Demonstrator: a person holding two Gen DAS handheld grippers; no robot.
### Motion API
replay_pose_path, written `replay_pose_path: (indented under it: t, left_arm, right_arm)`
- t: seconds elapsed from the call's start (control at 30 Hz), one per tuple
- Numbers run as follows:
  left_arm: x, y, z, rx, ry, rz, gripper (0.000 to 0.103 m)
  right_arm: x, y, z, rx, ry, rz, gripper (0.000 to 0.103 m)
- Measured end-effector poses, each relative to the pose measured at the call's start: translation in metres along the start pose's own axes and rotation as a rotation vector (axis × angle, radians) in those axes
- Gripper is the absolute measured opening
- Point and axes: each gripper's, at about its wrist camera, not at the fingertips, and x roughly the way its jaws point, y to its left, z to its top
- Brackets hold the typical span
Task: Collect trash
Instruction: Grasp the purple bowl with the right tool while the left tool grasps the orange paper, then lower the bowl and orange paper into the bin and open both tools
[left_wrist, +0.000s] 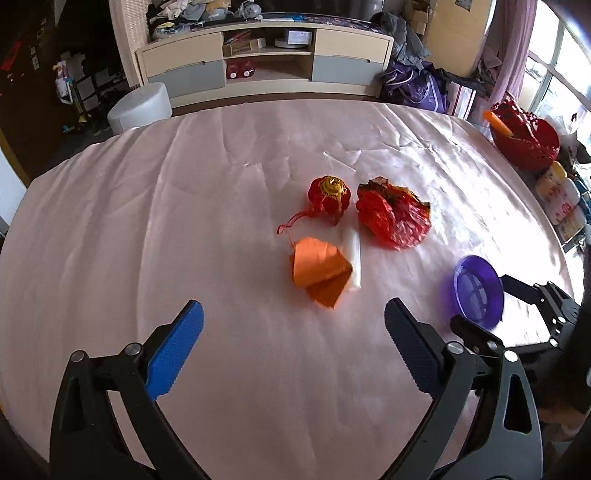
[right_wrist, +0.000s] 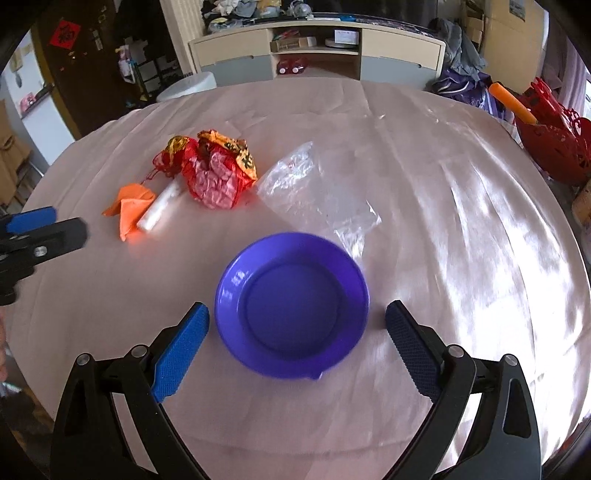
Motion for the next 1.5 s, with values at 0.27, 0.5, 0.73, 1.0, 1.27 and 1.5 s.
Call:
replay_pose_path:
  t: [0.27, 0.5, 0.73, 1.0, 1.27, 1.5]
  left_arm:
    - [0.028, -0.006, 0.016, 0.014, 0.014, -0.034, 0.064]
    - [0.036, -0.004, 0.015, 0.024, 0.036, -0.077, 0.037]
    - [0.018, -0.008, 0.012, 0.045, 0.010, -0.065, 0.036]
    - [-0.049, -0.014, 0.001, 0.069, -0.070, -0.045, 0.036]
    - [-0.129, -0.027, -0.044, 0.076, -0.140, -0.057, 0.036]
    - [-0.172, -0.044, -0.099, 0.089, -0.168, -0.067, 0.036]
  right_arm:
    - [-0.001, 0.003, 0.008, -0.013, -0.030, 0.031, 0.079]
    - [-0.001, 0.005, 0.009, -0.018, -0.034, 0.056, 0.078]
    - [-0.012, 0.008, 0.007, -0.021, -0.043, 0.071, 0.078]
    - [-0.064, 0.020, 0.000, -0.036, -0.105, 0.076, 0.078]
    - [-0.127, 0.029, -0.026, -0.054, -0.167, 0.053, 0.078]
    - [-0.162, 0.038, -0.066, -0.067, -0.176, 0.065, 0.078]
